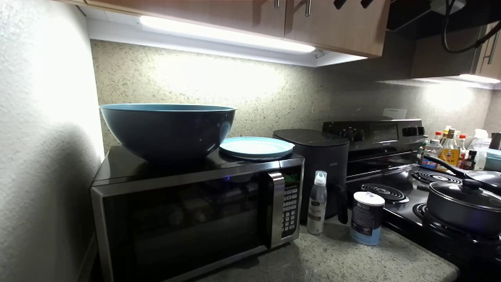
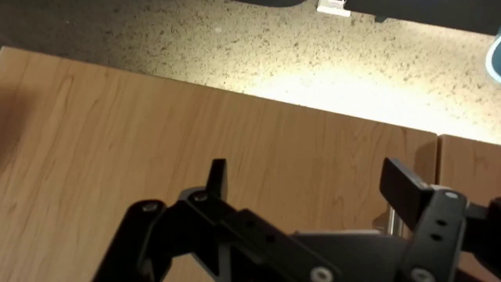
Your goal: Open the right upper cabinet door.
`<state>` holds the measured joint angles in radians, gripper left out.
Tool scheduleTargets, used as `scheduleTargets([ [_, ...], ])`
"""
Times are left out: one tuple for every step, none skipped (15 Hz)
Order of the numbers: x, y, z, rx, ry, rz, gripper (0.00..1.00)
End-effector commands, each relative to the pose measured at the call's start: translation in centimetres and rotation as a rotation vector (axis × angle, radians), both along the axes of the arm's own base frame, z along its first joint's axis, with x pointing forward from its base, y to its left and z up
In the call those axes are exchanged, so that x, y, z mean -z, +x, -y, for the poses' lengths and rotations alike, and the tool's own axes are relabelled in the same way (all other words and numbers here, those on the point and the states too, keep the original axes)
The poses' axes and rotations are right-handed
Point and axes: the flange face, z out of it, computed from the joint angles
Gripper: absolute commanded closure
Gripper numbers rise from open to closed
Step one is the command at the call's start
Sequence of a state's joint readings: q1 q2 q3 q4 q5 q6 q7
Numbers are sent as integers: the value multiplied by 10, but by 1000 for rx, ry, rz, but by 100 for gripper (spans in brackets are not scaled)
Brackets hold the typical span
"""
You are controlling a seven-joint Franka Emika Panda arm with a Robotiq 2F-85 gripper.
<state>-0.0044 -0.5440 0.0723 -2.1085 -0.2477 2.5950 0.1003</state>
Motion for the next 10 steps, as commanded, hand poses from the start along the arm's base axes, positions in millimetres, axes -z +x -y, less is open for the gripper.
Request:
scheduleTargets([
  [-1, 1, 1, 3, 4, 11, 0],
  [-1, 1, 1, 4, 5, 13, 0],
  [-1, 1, 1, 5, 6, 14, 0],
  [-3, 2, -2, 12, -7, 70, 0],
  [-7, 6, -8, -12, -29, 118, 0],
  [-10, 9, -14, -35, -46, 149, 0],
  [-11, 14, -22, -66, -54, 164, 0],
  [-11, 18, -29, -84, -56, 173, 0],
  [-7, 24, -36, -99, -59, 158, 0],
  [-3, 28, -41, -107, -64, 133, 0],
])
